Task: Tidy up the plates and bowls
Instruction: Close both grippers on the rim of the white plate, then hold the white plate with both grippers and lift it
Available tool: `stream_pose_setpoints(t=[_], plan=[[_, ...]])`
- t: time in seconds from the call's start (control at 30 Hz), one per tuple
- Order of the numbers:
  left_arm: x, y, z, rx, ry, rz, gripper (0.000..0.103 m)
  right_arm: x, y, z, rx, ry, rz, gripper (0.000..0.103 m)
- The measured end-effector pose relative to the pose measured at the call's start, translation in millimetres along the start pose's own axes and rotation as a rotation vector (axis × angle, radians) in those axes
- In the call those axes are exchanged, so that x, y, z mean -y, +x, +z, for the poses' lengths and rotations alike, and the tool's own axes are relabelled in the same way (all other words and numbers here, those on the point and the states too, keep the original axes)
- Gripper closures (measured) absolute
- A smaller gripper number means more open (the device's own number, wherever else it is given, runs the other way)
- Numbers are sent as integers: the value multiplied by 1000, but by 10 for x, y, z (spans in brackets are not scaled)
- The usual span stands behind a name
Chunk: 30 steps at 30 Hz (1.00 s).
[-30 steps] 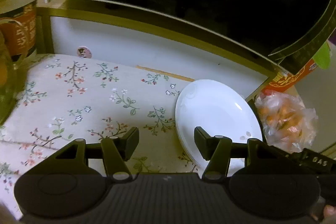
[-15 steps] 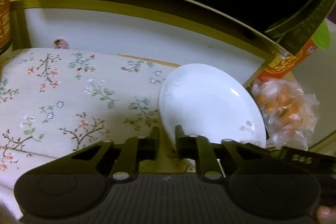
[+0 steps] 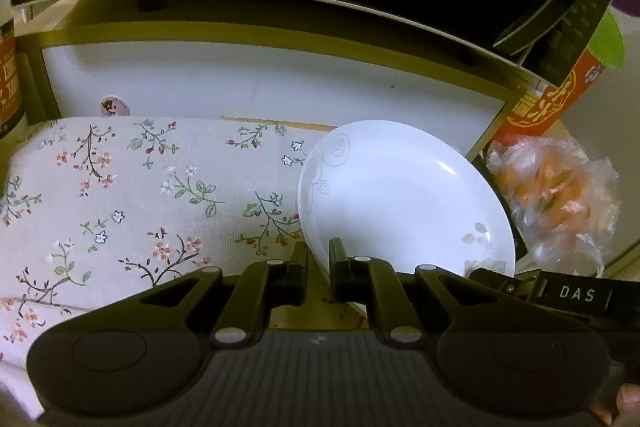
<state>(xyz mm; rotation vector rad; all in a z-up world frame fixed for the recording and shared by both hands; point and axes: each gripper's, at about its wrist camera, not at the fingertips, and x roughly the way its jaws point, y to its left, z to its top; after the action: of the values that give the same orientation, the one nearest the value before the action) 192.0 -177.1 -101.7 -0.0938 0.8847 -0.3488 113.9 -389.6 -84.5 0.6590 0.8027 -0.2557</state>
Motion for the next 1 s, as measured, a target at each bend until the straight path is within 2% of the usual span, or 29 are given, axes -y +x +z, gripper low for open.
stream_pose_setpoints(t=[0.47, 1.0], plan=[[61, 39, -19, 4, 53, 27, 94, -42, -6, 6, -8, -12, -28, 92], [16, -26, -6, 5, 29, -2, 94, -137, -60, 8, 4, -55, -54, 90]])
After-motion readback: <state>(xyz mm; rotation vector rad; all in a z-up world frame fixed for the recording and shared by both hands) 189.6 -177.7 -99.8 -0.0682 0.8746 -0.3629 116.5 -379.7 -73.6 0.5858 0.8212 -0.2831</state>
